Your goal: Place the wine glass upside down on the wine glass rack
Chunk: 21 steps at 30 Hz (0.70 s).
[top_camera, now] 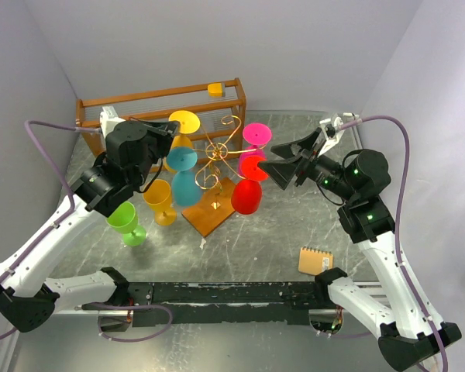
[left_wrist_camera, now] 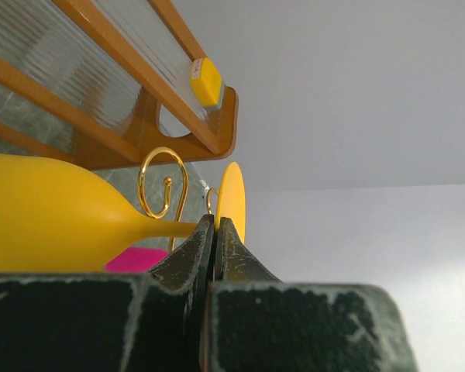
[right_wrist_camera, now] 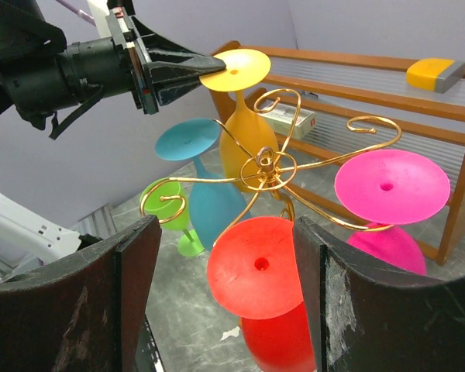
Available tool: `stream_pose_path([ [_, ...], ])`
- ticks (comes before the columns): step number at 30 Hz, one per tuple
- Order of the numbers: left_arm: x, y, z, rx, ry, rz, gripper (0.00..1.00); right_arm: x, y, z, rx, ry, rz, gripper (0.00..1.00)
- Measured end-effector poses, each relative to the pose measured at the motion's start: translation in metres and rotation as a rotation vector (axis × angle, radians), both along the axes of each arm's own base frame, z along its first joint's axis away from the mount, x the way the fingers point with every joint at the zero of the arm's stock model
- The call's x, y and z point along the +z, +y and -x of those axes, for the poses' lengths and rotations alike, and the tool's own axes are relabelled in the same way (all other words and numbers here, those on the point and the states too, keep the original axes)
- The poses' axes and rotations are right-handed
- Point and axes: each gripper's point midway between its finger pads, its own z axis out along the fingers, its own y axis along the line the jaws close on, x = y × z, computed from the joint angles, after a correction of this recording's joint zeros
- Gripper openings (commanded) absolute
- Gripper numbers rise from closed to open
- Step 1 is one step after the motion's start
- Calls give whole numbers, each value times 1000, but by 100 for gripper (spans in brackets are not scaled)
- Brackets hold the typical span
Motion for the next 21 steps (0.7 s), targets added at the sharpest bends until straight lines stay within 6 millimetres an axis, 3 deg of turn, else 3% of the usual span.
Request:
stream_pose_path([
  [12, -5, -17, 2, -96, 35, 75, 7, -1, -2, -2, -18, 5, 1, 69],
  [21, -9, -21, -14, -131, 45, 102, 7, -2, -3, -2, -25, 12, 2, 69],
])
